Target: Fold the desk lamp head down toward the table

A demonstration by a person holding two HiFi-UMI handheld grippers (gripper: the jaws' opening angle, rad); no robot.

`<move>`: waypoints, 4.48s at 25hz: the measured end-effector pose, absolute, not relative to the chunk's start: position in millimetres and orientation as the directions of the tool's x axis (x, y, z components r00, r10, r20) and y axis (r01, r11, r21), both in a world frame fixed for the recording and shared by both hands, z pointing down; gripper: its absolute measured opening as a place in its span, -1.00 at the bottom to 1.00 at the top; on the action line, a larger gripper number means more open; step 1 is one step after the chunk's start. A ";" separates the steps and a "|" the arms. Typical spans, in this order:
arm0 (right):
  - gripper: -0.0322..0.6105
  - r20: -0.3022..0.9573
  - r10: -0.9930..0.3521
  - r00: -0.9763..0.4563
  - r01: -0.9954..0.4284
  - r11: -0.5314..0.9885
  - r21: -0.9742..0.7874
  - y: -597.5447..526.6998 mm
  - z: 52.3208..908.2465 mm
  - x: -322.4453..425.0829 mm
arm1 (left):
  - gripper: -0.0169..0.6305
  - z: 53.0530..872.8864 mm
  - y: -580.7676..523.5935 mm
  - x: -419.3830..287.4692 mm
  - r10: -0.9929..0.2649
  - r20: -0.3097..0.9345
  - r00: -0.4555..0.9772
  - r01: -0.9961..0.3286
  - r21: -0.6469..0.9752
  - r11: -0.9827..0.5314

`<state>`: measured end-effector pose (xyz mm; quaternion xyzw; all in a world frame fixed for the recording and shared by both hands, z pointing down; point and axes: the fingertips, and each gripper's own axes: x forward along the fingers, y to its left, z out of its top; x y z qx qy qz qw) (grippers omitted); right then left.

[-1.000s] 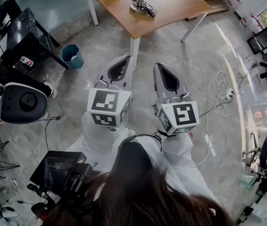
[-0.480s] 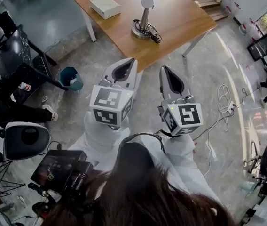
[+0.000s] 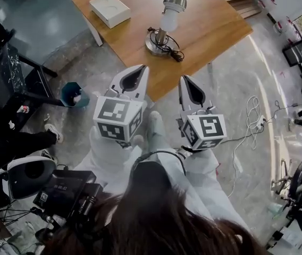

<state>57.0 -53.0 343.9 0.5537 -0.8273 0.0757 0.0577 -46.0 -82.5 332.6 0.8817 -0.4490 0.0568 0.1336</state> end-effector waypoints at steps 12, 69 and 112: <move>-0.89 0.287 -0.853 -0.435 -0.900 0.423 -0.104 -238.6 405.9 105.8 | -0.94 357.0 -256.4 -22.4 -0.730 0.255 0.634 -0.772 0.258 -0.580; -0.56 0.346 -0.588 -0.731 -0.651 0.753 -0.096 -367.0 453.9 59.4 | -0.24 342.6 -345.3 65.4 0.125 -0.122 0.985 0.117 0.992 0.051; -0.52 0.352 -0.398 -0.847 -0.487 0.847 -0.214 -375.2 464.0 58.5 | -0.71 441.7 -341.7 53.8 -0.026 0.301 0.953 -0.208 0.592 -0.779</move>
